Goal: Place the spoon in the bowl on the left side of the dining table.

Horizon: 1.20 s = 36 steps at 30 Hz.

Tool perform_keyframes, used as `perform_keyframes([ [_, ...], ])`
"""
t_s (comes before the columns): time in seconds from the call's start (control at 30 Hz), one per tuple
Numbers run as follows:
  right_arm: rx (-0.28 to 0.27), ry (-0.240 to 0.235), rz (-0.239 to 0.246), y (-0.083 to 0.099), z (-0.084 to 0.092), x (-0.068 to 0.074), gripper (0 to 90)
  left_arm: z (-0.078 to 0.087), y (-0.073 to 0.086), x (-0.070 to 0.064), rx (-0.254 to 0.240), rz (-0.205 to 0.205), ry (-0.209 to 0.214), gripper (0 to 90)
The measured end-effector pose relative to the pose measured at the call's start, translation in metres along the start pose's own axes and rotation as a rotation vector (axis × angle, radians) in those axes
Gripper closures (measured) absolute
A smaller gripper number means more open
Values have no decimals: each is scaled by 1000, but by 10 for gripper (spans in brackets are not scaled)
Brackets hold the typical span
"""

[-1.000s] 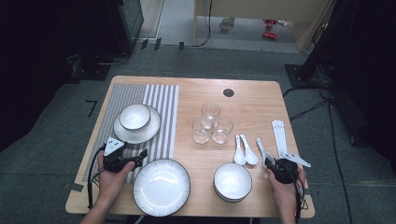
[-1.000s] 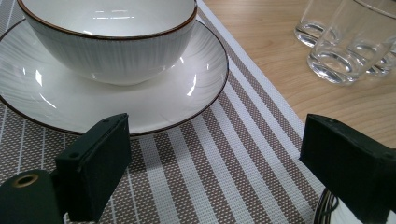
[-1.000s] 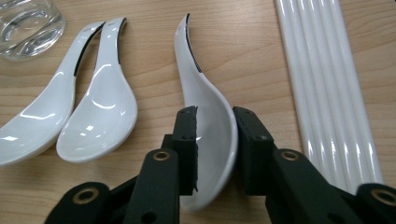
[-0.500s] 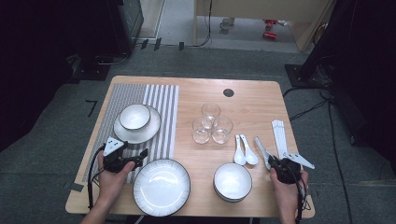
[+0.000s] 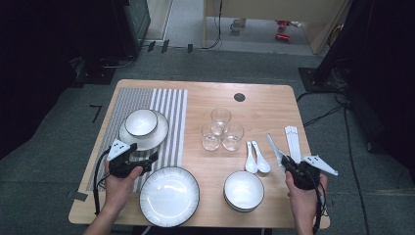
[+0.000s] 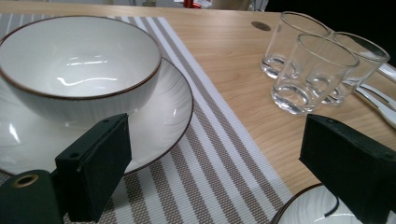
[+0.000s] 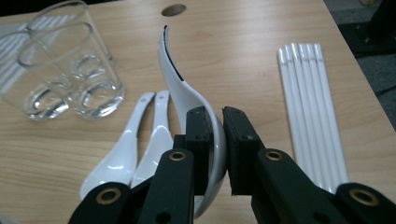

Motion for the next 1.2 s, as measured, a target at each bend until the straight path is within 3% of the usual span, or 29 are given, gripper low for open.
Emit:
perform_keyframes([
  [0.13, -13, -22, 27, -10, 3, 11, 817, -1, -7, -9, -2, 8, 41, 88],
  [0.6, -46, -95, 63, -36, 5, 42, 817, -4, -26, -24, -22, -20, 75, 88],
  [1.2, -59, -198, 96, -53, -5, 89, 817, -24, -46, -68, -22, -63, 160, 89],
])
Point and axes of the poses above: each handheld gripper's, and its own axes: z roughly backward along the jaws, y roughly out of its underside, x roughly to its left, the point moved 8 cm from there along -z, roughly forward along the jaws, and after that the axes turned 4 degrees about -y, right-handed, at the moved point
